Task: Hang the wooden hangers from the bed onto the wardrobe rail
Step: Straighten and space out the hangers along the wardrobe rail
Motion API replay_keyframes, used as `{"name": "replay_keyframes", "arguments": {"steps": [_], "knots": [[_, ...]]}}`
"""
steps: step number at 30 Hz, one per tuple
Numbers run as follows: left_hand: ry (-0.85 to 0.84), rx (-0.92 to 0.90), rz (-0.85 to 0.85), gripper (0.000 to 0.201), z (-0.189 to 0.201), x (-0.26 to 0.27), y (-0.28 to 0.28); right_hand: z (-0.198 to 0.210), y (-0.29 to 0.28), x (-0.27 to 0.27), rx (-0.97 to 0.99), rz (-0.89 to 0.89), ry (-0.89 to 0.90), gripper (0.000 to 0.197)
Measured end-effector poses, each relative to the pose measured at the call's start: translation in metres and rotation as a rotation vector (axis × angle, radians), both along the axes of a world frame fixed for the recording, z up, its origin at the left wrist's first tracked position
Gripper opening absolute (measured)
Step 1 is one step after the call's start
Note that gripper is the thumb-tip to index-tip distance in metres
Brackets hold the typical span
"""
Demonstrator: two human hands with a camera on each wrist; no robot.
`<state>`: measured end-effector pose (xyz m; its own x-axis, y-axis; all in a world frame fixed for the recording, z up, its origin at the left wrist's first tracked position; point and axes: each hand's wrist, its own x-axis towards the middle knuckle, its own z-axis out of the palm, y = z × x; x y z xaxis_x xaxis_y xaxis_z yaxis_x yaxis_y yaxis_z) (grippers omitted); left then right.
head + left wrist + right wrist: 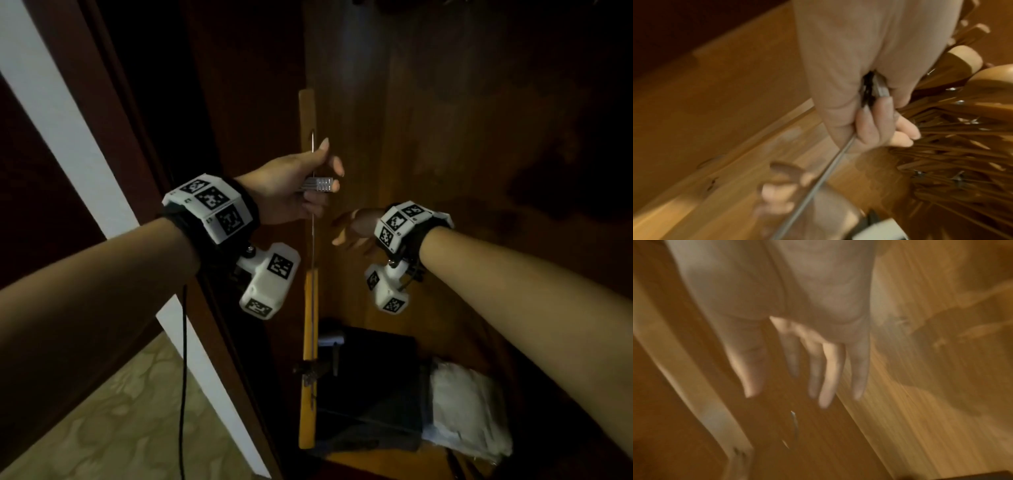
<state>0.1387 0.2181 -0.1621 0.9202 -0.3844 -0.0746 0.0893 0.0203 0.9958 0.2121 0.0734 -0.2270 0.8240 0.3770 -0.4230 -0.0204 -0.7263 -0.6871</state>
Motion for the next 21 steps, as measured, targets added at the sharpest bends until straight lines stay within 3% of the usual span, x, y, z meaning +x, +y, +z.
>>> {"name": "replay_keyframes", "arguments": {"steps": [8, 11, 13, 16, 21], "knots": [[-0.055, 0.134, 0.042, 0.044, 0.005, -0.002, 0.015, -0.028, 0.023, -0.007, 0.04, -0.002, 0.186, 0.065], [-0.055, 0.116, 0.056, 0.044, 0.004, -0.004, 0.025, -0.036, 0.044, -0.012, 0.064, -0.047, 0.207, 0.055], [-0.056, 0.109, 0.054, 0.044, 0.004, -0.007, 0.032, -0.047, 0.056, -0.011, 0.145, -0.093, 0.271, 0.035], [-0.065, 0.12, 0.094, 0.044, 0.006, -0.01, 0.041, -0.06, 0.068, -0.007, 0.28, -0.172, 0.368, 0.021], [-0.067, 0.136, 0.306, 0.042, 0.0, -0.008, 0.052, -0.053, 0.057, 0.015, 0.282, -0.25, 0.229, 0.039]]}}
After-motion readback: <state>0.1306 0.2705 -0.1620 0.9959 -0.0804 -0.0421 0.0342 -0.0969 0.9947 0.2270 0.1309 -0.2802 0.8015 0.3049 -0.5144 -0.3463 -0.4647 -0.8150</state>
